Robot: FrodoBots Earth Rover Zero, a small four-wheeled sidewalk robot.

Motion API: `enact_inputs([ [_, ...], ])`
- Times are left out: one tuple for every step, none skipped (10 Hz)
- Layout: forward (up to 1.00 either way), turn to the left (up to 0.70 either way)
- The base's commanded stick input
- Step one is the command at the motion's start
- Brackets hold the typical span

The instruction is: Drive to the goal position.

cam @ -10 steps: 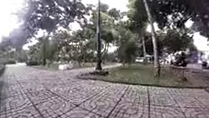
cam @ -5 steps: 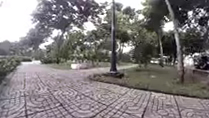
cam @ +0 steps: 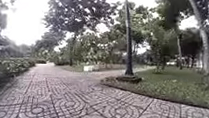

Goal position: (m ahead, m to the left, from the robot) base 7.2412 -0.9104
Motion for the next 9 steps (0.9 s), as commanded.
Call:
enact_inputs([
  [1.0,0.27],
  [1.0,0.27],
  [1.0,0.05],
  [1.0,0.0],
  [1.0,0.0],
  [1.0,0.0],
  [1.0,0.0],
  [1.0,0.0],
  [1.0,0.0],
])
